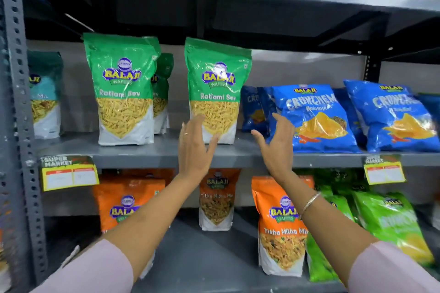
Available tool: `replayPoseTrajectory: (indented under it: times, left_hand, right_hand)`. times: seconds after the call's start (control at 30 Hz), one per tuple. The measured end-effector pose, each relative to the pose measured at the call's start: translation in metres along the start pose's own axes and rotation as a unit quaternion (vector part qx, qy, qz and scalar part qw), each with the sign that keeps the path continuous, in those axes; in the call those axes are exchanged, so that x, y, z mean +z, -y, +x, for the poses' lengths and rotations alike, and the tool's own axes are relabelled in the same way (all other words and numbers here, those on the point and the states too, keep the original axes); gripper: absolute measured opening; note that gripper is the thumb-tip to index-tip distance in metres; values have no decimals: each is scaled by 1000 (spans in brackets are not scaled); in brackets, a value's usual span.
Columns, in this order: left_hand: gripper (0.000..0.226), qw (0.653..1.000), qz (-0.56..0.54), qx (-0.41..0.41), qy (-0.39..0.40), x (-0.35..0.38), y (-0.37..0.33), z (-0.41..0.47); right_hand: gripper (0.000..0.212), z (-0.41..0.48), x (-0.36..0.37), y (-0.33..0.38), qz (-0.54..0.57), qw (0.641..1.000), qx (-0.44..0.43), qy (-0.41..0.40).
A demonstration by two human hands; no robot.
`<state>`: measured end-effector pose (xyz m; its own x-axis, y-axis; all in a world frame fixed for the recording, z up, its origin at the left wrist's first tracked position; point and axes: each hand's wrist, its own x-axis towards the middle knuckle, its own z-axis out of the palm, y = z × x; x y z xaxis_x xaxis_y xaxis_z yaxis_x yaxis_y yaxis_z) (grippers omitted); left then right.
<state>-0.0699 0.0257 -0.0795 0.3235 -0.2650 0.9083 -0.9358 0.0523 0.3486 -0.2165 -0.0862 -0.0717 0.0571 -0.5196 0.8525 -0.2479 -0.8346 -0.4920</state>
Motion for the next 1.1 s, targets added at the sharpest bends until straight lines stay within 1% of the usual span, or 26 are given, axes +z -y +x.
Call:
replayPoseTrajectory:
  times: [0.03,0.1,0.2,0.27,0.3,0.33,0.4,0.47,0.5,0.6,0.63,0.7,0.77,0.83,0.87,0.93,1.0,1.1]
  left_hand:
    - [55,999,15,37,-2,4,-3,-14]
    - [56,996,30,83,18,15,-10,-43]
    - [57,991,45,119,39,30,-20,-80]
    - [57,989,45,133,53,44,-22,-101]
    - [55,989,43,128,66,51,-22,-110]
    - [53,990,41,112,79,59,-21,-119]
    - [53,992,46,42,108,72,-22,-134]
    - [55,983,39,-66,165,86,-21,-143]
    - [58,972,24,-123,200,95,-19,-147]
    - [69,917,-57,-276,282,118,-15,-153]
    - [72,892,-90,-320,306,124,-15,-154]
    - [74,844,-134,-383,351,136,-14,-158]
    - [83,808,-153,-419,386,147,-11,-163]
    - [89,785,-155,-438,410,158,-7,-168]
    - [88,774,-159,-446,421,163,-7,-171]
    - [76,756,-176,-454,438,173,-6,-178]
    - [62,754,-184,-454,437,179,-7,-186]
    - [51,774,-175,-462,397,183,-11,-192]
  right_hand:
    - [68,-10,-7,-7,-20,1000,-5,-22]
    - [70,-30,-19,-26,-40,997,7,-67]
    - [73,-62,-37,-55,-35,990,65,-121]
    - [76,-81,-48,-75,-51,984,113,-128]
    - [77,-90,-52,-84,-62,982,140,-114]
    - [77,-97,-55,-94,-71,979,170,-92]
    - [76,-107,-62,-115,-70,969,234,-37]
    - [78,-114,-66,-137,-39,955,292,30]
    - [82,-117,-67,-146,-21,945,321,64]
    - [98,-121,-68,-170,29,902,405,147]
    - [99,-123,-67,-177,52,887,427,170]
    - [96,-125,-65,-189,97,855,457,224]
    - [91,-128,-61,-199,121,832,466,276]
    - [84,-131,-56,-208,120,823,463,307]
    - [80,-132,-54,-211,120,822,459,315]
    - [78,-135,-50,-215,127,819,451,331]
    - [78,-139,-47,-217,130,821,442,337]
    - [71,-143,-44,-219,115,836,433,318]
